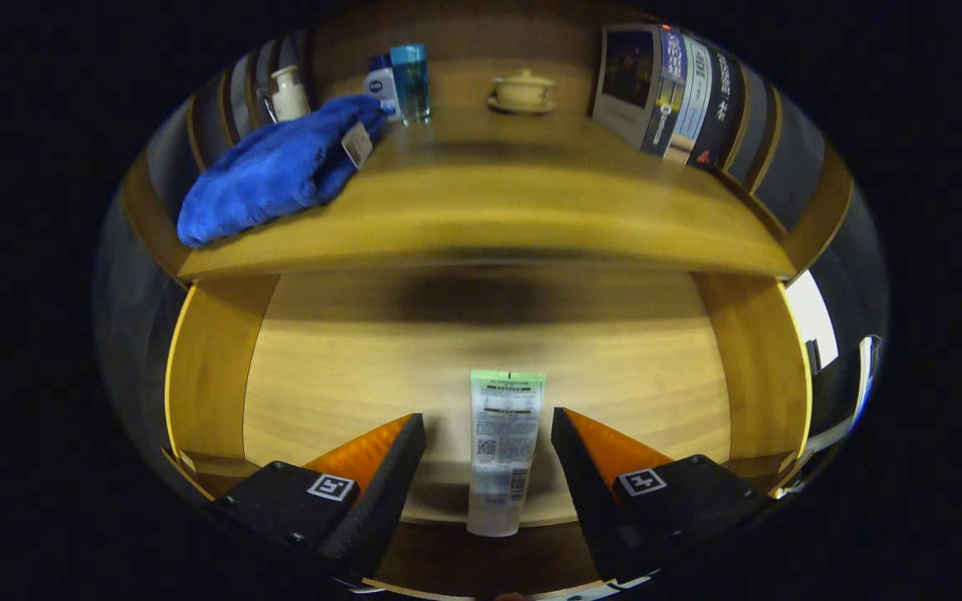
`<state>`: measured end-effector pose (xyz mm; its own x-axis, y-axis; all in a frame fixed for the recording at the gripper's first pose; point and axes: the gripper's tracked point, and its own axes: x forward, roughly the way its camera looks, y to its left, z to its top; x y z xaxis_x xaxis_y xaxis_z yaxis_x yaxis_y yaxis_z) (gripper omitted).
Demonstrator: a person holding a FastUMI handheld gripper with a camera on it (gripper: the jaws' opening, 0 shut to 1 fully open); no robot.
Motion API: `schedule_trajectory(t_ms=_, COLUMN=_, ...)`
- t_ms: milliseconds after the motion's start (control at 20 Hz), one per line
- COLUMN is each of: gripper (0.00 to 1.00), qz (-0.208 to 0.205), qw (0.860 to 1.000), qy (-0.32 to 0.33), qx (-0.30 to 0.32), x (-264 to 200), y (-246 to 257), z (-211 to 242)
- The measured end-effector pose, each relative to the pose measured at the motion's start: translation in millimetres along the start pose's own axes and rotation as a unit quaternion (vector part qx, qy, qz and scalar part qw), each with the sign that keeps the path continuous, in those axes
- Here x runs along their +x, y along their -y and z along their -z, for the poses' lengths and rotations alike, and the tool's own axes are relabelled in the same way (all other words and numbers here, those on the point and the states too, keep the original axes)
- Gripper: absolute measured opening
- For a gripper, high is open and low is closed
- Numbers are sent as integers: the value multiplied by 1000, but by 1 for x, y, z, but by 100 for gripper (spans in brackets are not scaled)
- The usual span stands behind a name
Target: Pull open the drawer, take out the items inside it, and place them on the countertop above the cabinet.
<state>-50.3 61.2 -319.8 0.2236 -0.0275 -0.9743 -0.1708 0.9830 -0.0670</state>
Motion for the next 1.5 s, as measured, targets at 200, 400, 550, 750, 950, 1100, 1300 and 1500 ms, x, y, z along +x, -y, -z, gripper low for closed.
schedule_trajectory(t_ms=200, gripper=99, qz=16, qw=999, qy=-50, qx=2, x=10, y=6, z=15)
schedule_trajectory(t_ms=400, gripper=97, qz=22, qw=996, qy=-85, qx=1, x=19, y=9, z=29)
schedule_trajectory(t_ms=550, gripper=83, qz=18, qw=996, qy=-86, qx=2, x=21, y=10, z=28)
schedule_trajectory(t_ms=750, gripper=55, qz=32, qw=996, qy=-81, qx=3, x=9, y=17, z=20)
schedule_trajectory(t_ms=950, gripper=49, qz=22, qw=998, qy=-58, qx=13, x=-3, y=18, z=15)
schedule_trajectory(t_ms=1100, gripper=49, qz=17, qw=999, qy=-45, qx=-3, x=-24, y=18, z=4)
schedule_trajectory(t_ms=1300, gripper=49, qz=13, qw=999, qy=-27, qx=-15, x=-62, y=13, z=-18)
schedule_trajectory(t_ms=1500, gripper=49, qz=21, qw=1000, qy=-3, qx=-19, x=-83, y=14, z=-53)
